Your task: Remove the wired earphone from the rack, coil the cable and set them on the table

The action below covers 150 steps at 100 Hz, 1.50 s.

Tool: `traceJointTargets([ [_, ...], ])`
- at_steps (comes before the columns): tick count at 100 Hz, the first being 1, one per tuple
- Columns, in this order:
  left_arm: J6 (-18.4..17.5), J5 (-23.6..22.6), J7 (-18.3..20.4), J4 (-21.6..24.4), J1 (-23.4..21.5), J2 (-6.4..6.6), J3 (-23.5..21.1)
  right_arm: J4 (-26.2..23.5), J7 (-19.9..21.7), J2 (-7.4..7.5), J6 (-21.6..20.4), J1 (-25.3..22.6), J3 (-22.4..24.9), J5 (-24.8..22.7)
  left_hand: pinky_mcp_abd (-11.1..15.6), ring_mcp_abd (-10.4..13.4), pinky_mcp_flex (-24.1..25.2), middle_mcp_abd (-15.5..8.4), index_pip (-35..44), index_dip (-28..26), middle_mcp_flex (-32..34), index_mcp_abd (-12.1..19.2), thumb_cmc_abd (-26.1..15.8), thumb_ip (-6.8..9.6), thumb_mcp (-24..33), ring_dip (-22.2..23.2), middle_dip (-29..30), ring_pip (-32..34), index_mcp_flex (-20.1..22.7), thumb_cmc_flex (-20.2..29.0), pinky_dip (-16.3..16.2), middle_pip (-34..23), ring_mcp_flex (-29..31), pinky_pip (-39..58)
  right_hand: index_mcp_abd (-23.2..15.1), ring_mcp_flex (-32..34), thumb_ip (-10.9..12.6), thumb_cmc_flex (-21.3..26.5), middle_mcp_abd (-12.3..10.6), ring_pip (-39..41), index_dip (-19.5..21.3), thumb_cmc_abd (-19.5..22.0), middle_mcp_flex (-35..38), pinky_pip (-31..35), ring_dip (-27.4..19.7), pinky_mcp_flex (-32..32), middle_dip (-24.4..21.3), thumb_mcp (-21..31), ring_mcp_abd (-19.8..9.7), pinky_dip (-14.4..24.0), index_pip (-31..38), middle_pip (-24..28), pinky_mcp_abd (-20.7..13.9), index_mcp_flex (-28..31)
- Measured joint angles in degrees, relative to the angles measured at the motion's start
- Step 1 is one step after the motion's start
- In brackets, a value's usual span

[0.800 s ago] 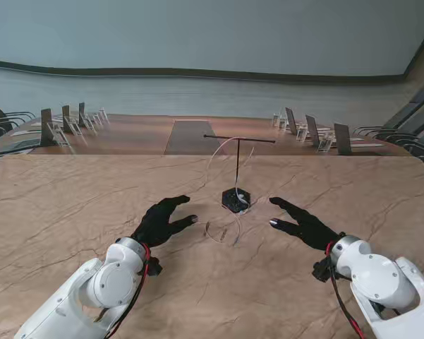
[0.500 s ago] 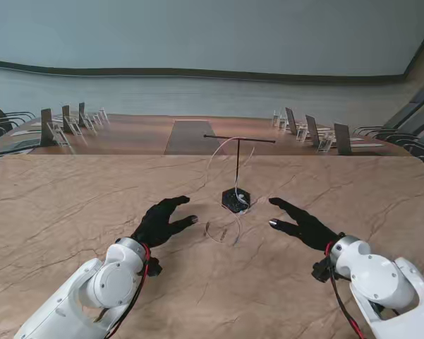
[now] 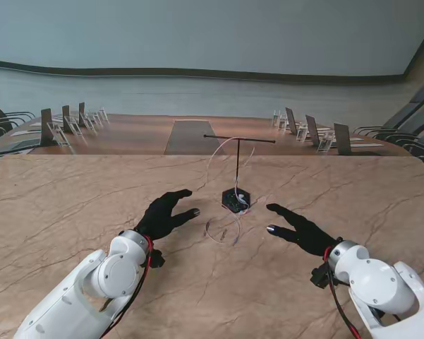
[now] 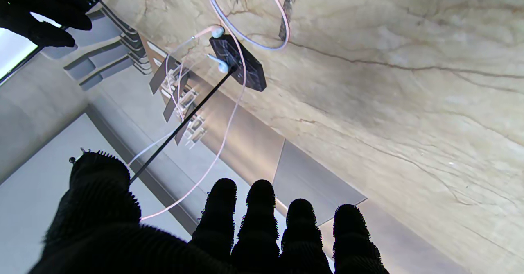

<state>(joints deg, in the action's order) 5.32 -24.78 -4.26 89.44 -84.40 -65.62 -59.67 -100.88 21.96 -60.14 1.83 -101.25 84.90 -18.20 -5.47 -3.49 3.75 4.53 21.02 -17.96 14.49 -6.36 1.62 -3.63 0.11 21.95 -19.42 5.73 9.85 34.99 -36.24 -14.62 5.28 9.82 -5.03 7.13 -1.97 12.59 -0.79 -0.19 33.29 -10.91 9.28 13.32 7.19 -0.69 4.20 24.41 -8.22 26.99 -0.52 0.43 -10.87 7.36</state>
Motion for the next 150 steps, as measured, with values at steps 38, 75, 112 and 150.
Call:
traceJointTargets([
  [38,-0.6,3.9,-1.8,-9.1,9.7,-1.66,5.4,1.5,0.4,0.00,-0.1,1.1,0.8,0.1,0.0,0.0,0.0,0.0,0.0,0.0,0.0,0.0,0.0,0.00,0.0,0.0,0.0,0.0,0.0,0.8,0.0,0.0,0.0,0.0,0.0,0.0,0.0,0.0,0.1,0.0,0.7,0.0,0.0,0.0,0.0,0.0,0.0,0.0,0.1,0.0,0.0,0.0,0.0,0.0],
  [75,-1.9,5.5,-1.9,-14.2,15.7,-3.01,8.9,2.4,0.1,0.00,0.0,1.4,1.1,0.3,0.0,0.0,0.0,0.0,-3.6,1.5,0.0,0.0,0.1,0.00,0.0,0.0,0.0,0.0,0.0,0.8,0.0,0.0,0.0,0.0,0.0,0.0,0.0,0.0,0.2,0.0,1.3,0.0,0.0,0.0,0.0,0.0,0.0,0.0,0.1,0.0,0.0,0.0,0.0,0.0],
  [112,-2.4,5.9,-2.7,-18.5,19.5,-4.26,10.7,2.6,0.0,-0.03,0.2,1.5,1.6,0.4,0.0,0.0,0.0,0.0,-5.8,2.1,-0.1,0.0,0.2,0.00,0.0,-0.1,0.0,0.0,0.0,0.8,0.0,0.0,0.0,0.0,0.0,0.0,0.0,0.0,0.4,0.0,1.6,0.0,0.0,0.0,0.0,0.0,0.0,0.0,0.2,0.0,0.0,0.0,0.0,0.0],
  [150,-4.4,6.7,-3.5,-25.1,24.0,-5.22,13.3,3.6,0.0,-0.04,0.8,2.6,1.6,0.3,0.0,0.0,0.0,0.0,-7.3,2.2,-1.3,0.0,3.2,0.00,0.0,-0.1,0.0,0.0,0.0,1.5,0.0,0.1,0.0,0.0,0.0,0.0,0.0,0.0,0.4,0.0,2.0,0.0,0.0,0.0,0.0,0.0,0.0,0.0,0.2,0.0,0.0,0.0,0.0,0.0],
])
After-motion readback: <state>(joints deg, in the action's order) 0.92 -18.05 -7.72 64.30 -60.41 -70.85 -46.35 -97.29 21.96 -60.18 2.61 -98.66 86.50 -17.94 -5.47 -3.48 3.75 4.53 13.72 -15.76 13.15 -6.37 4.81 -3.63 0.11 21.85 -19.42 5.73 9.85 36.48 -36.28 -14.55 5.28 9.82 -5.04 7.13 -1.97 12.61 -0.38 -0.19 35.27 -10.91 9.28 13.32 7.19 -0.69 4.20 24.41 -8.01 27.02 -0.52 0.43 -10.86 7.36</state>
